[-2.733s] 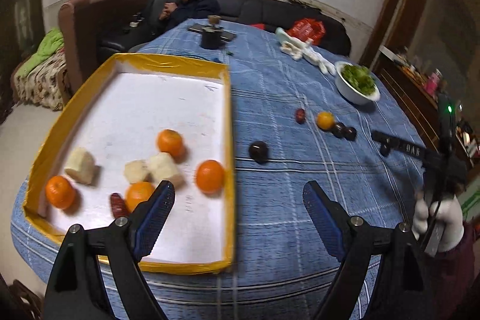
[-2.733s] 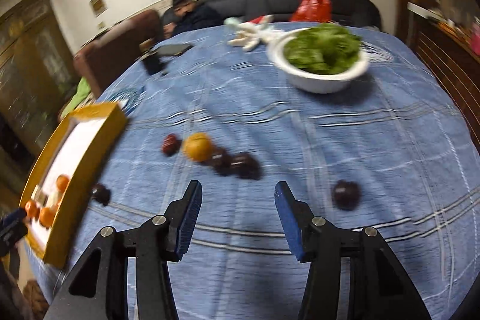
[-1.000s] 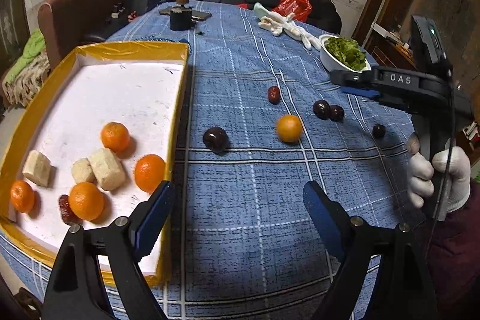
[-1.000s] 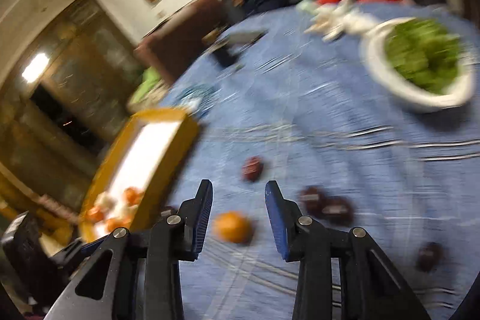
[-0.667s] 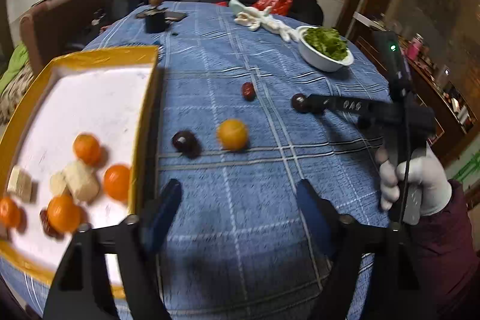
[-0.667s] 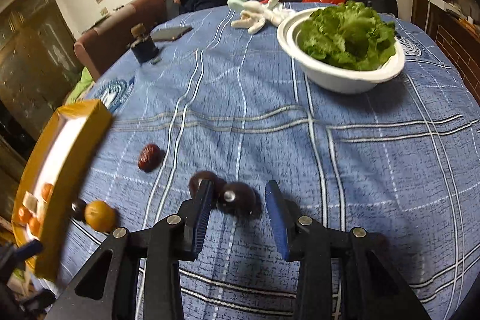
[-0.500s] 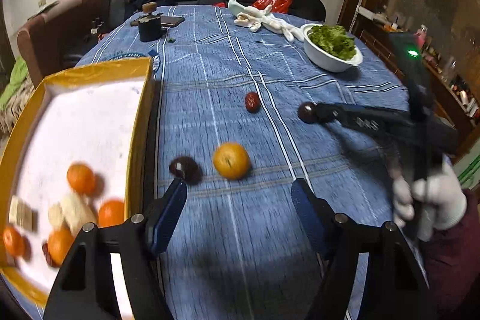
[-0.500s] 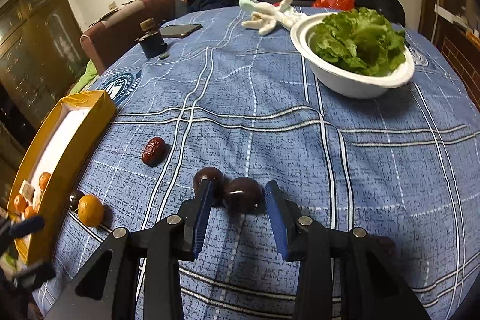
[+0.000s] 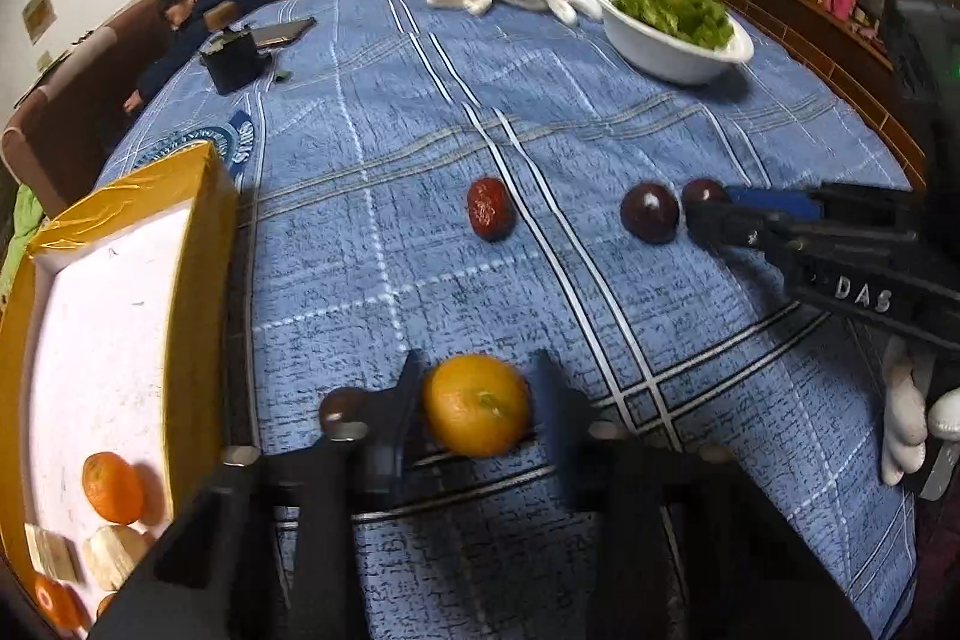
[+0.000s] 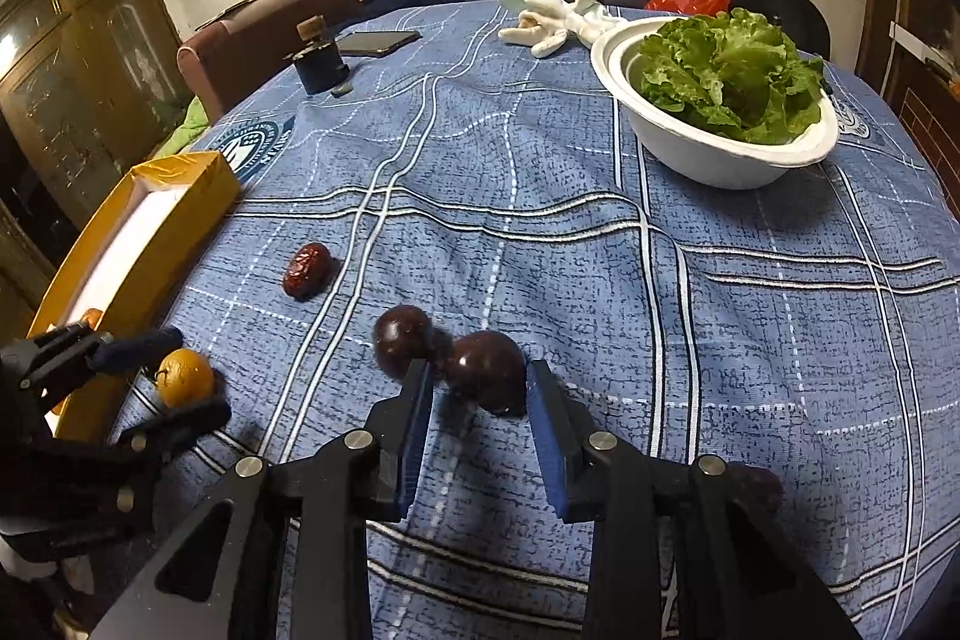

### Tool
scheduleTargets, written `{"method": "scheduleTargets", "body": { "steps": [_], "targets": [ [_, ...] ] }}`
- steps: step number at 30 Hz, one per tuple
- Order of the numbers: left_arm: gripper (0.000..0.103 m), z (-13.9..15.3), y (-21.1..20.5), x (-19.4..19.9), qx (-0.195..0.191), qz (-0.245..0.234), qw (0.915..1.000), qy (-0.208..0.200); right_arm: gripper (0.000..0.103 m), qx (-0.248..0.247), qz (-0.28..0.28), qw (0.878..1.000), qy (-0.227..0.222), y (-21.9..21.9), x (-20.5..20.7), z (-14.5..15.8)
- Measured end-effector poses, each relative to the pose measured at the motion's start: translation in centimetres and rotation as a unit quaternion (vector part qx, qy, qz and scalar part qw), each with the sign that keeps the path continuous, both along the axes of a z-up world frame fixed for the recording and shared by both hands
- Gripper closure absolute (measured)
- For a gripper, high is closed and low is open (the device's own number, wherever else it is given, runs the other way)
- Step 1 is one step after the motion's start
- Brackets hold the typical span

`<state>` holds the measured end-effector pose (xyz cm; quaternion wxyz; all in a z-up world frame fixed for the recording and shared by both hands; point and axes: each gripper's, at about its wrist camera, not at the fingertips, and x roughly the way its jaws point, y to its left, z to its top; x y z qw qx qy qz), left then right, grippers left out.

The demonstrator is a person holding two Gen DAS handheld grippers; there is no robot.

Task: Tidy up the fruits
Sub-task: 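Grasp a dark plum with the right tool while the left tool grasps a mandarin, then lower the mandarin into the tray with the left tool while the right tool drops the plum there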

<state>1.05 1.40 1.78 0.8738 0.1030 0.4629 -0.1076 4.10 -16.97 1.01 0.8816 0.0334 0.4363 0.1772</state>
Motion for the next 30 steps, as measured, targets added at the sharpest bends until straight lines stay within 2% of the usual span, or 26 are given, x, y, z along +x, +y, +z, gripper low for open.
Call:
{"method": "scheduleTargets", "body": {
  "steps": [4, 7, 14, 18, 22, 27, 30],
  "targets": [
    [0.071, 0.1, 0.4, -0.4, -0.015, 0.003, 0.9999, -0.004, 0.075, -0.004, -0.003, 1.000, 0.001, 0.0, 0.1, 0.0],
    [0.071, 0.8, 1.1, -1.2, -0.030, 0.013, 0.9994, -0.011, 0.075, 0.008, -0.007, 1.000, 0.002, -0.2, 0.1, 0.2],
    [0.071, 4.6, 5.4, -4.6, -0.081, 0.062, 0.9935, -0.049, 0.075, 0.034, -0.007, 0.999, -0.018, -0.2, -0.7, 1.4],
    [0.071, 6.5, 9.9, -6.6, -0.099, 0.117, 0.9854, -0.075, 0.075, 0.048, 0.000, 0.999, -0.025, 0.5, -1.4, 1.9],
    [0.071, 6.5, 14.8, -7.7, -0.098, 0.177, 0.9758, -0.082, 0.075, 0.052, 0.017, 0.998, -0.039, 2.3, -2.8, 3.2],
    [0.071, 5.6, 19.9, -8.8, -0.123, 0.234, 0.9614, -0.077, 0.074, 0.106, 0.075, 0.991, -0.029, 6.3, -4.9, 5.2],
    [0.071, 5.1, 21.7, -9.2, -0.133, 0.253, 0.9552, -0.074, 0.074, 0.112, 0.113, 0.987, -0.018, 9.7, -5.8, 5.8]
  ]
}}
